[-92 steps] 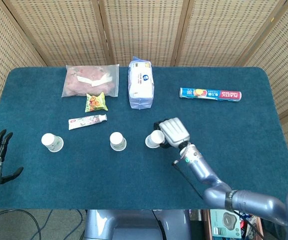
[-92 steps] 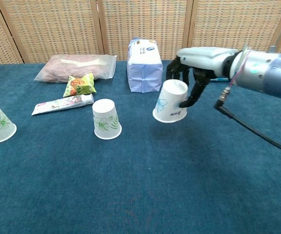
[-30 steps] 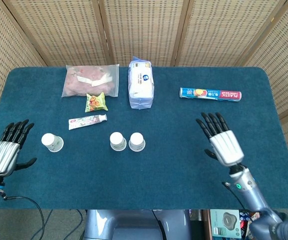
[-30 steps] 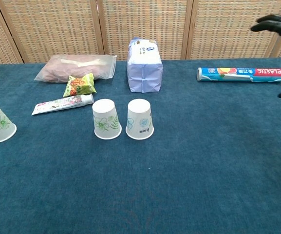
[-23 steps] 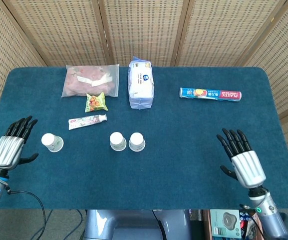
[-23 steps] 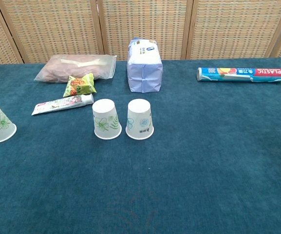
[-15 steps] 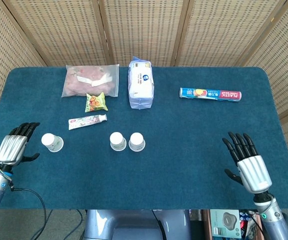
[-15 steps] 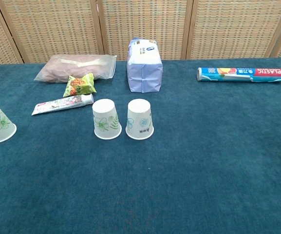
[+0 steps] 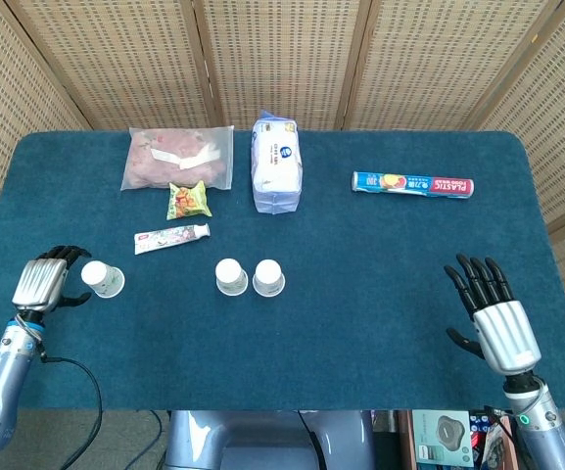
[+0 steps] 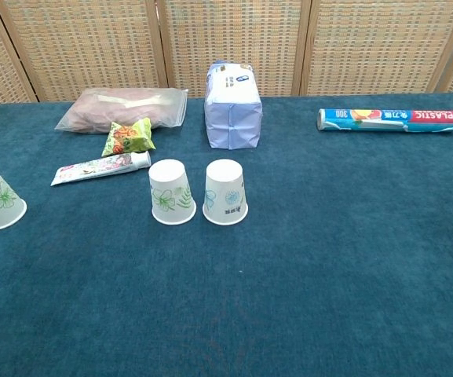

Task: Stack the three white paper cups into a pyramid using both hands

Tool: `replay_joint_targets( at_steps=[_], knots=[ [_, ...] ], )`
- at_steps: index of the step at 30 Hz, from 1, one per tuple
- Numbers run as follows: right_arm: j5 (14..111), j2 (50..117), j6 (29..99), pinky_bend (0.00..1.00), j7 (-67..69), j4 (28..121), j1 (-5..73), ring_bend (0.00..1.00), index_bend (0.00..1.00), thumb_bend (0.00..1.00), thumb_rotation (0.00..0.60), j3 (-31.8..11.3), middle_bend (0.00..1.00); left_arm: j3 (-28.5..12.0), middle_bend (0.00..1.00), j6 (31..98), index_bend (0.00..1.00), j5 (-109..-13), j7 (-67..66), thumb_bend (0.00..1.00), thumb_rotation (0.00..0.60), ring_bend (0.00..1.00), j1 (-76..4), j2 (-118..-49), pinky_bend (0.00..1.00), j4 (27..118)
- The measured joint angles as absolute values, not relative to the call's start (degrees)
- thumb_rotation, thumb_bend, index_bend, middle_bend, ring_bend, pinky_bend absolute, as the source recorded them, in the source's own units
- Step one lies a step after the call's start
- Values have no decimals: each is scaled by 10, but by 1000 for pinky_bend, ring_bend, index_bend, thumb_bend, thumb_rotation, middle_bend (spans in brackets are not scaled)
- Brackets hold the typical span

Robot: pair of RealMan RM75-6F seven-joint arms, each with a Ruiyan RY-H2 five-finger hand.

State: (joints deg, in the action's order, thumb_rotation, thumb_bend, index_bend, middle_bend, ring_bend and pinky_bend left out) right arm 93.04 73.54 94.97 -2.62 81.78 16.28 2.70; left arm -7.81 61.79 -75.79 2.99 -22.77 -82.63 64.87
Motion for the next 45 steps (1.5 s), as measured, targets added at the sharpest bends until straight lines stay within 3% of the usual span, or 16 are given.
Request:
replay_joint_targets(
  at_steps=[5, 19, 27, 34, 38, 45],
  knots=[
    [935, 736, 943, 0, -26, 817, 159, 0, 45, 0, 600, 18, 49, -80, 401, 618, 453, -754, 18, 310, 600, 289, -236, -847, 381, 625],
    [946, 734, 933, 0, -26, 821, 147, 0, 45, 0, 600, 1, 51, -85, 409, 643, 454, -758, 21, 311, 600, 292, -236, -833, 384, 658],
    [949, 731, 928, 0, -24, 825, 142, 0, 45, 0, 600, -6, 51, -90, 409, 695, 455, -805, 19, 310, 600, 292, -236, -774, 384, 790],
    [951, 729, 923, 0, -24, 827, 139, 0, 45, 0, 600, -11, 52, -106, 409, 693, 456, -831, -57, 311, 600, 292, -267, -728, 384, 950],
    [950, 727, 920, 0, -21, 828, 138, 0, 45, 0, 600, -13, 51, -127, 409, 660, 456, -815, -138, 310, 600, 292, -308, -732, 384, 991],
    [943, 724, 910, 0, -5, 826, 136, 0, 45, 0, 600, -20, 52, -168, 409, 616, 456, -691, -283, 310, 600, 292, -387, -794, 384, 1008]
  ],
)
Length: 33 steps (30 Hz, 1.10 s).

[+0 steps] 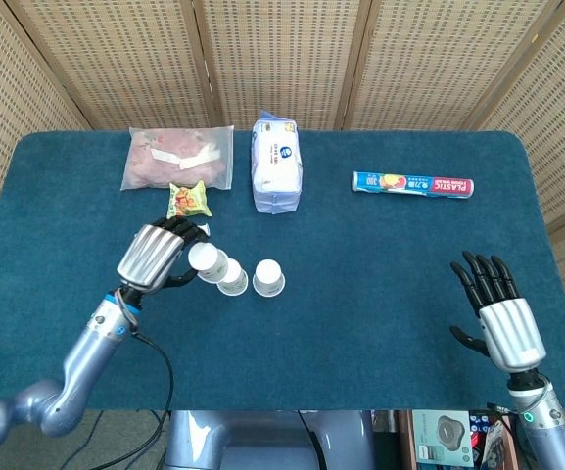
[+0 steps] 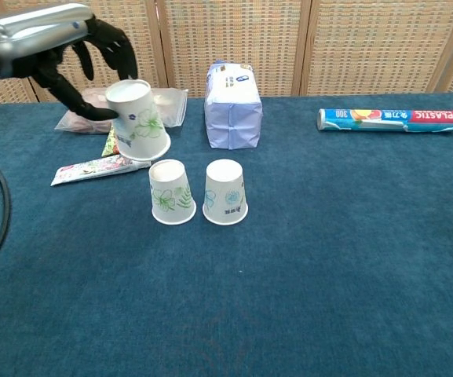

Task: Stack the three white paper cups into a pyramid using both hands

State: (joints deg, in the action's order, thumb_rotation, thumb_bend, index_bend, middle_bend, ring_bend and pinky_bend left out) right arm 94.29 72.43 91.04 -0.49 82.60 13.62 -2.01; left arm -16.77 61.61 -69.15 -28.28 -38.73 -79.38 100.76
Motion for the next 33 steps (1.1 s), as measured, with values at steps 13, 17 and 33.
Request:
replay_joint_targets(
  at_steps=[13, 17, 33],
  knots=[
    [937, 720, 899, 0, 12, 825, 133, 0, 46, 0, 600, -29, 52, -181, 409, 610, 456, -577, -360, 311, 600, 292, -466, -883, 384, 967],
    [936, 720, 897, 0, 14, 824, 133, 0, 45, 0, 600, -32, 52, -177, 409, 617, 456, -570, -363, 310, 600, 292, -469, -883, 384, 966],
    [937, 719, 892, 0, 15, 826, 130, 0, 46, 0, 600, -36, 52, -156, 307, 619, 403, -574, -350, 310, 600, 234, -488, -900, 360, 942]
  ],
)
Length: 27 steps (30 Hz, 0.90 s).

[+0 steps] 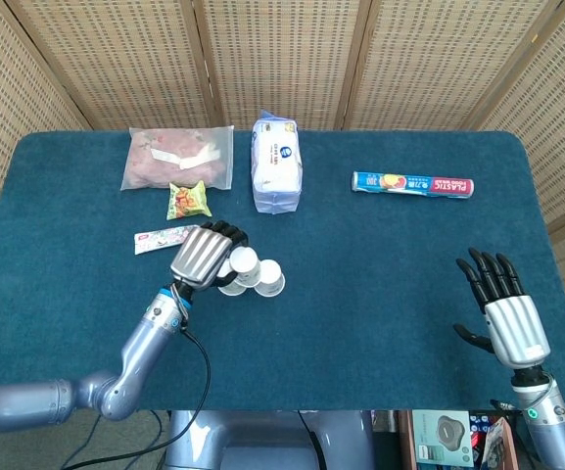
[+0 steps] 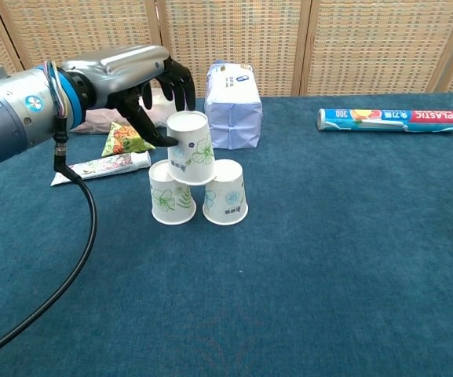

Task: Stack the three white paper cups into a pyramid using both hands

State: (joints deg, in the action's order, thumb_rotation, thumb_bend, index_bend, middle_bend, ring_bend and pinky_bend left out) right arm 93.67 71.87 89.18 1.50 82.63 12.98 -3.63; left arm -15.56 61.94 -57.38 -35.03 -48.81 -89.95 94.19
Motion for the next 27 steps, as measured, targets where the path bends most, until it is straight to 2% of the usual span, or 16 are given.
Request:
replay_joint_targets(
  at_steps=[2, 4, 5, 7, 17, 23, 27],
  knots=[
    [937, 718, 892, 0, 15, 826, 129, 0, 46, 0, 600, -37, 52, -155, 169, 618, 277, -574, -348, 310, 600, 125, -489, -900, 312, 942],
    [937, 718, 892, 0, 15, 825, 129, 0, 45, 0, 600, -38, 52, -153, 31, 613, 103, -574, -341, 310, 600, 19, -489, -899, 224, 941],
    [937, 718, 892, 0, 16, 825, 129, 0, 45, 0, 600, -38, 52, -152, 2, 610, 42, -575, -337, 311, 600, 0, -489, -898, 182, 942],
    [937, 718, 893, 0, 17, 825, 129, 0, 45, 0, 600, -39, 52, -149, 0, 605, 1, -581, -325, 311, 600, 0, -489, -893, 136, 943],
    [939, 717, 892, 0, 17, 827, 128, 0, 45, 0, 600, -40, 52, -139, 0, 613, 0, -631, -267, 310, 600, 0, -471, -856, 7, 967],
    [942, 716, 894, 0, 19, 830, 126, 0, 46, 0, 600, -40, 52, -130, 0, 665, 0, -678, -227, 305, 600, 0, -425, -784, 0, 1018],
    [945, 715, 896, 0, 16, 833, 125, 0, 46, 0, 600, -40, 52, -111, 0, 728, 0, -702, -208, 282, 600, 0, -366, -728, 0, 1047]
  ],
)
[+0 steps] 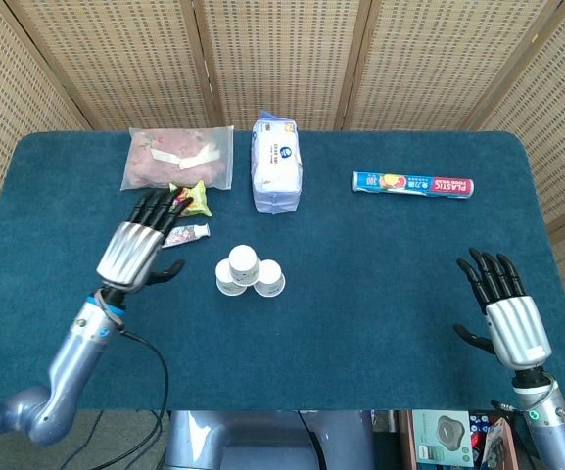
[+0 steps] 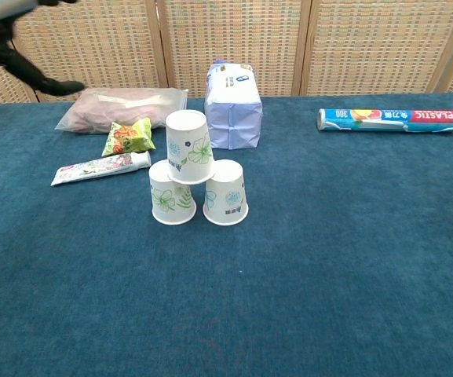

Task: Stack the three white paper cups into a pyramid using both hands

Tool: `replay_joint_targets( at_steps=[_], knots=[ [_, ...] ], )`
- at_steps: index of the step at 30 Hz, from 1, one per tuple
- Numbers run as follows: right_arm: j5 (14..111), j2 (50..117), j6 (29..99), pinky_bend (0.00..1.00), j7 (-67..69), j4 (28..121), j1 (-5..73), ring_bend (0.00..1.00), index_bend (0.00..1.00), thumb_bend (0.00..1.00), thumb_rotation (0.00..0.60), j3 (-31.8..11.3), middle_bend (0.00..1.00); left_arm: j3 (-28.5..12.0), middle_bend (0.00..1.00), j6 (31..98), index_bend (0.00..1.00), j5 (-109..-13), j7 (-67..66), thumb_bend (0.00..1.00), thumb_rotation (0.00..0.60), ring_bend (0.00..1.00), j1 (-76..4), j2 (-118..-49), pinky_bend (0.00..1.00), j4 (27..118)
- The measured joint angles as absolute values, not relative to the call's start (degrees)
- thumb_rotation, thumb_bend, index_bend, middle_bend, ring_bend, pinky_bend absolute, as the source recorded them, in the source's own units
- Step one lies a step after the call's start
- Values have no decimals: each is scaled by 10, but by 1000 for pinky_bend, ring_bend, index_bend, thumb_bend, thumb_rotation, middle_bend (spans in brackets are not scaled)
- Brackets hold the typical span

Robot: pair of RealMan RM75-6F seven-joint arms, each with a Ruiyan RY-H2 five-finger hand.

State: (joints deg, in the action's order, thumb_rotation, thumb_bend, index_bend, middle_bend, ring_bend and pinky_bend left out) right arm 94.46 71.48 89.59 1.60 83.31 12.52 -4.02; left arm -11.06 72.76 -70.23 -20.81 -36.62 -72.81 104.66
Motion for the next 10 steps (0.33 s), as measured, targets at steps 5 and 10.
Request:
replay_joint_targets(
  at_steps=[5, 10],
  knots=[
    [947, 711, 900, 0, 9, 840, 122, 0, 45, 0, 600, -40, 43, -74, 0, 806, 0, -736, -161, 272, 600, 0, -284, -691, 0, 1052],
    [945, 706, 900, 0, -1, 850, 119, 0, 46, 0, 600, -40, 23, -28, 0, 868, 0, -765, -79, 271, 600, 0, -196, -668, 0, 1014]
  ],
)
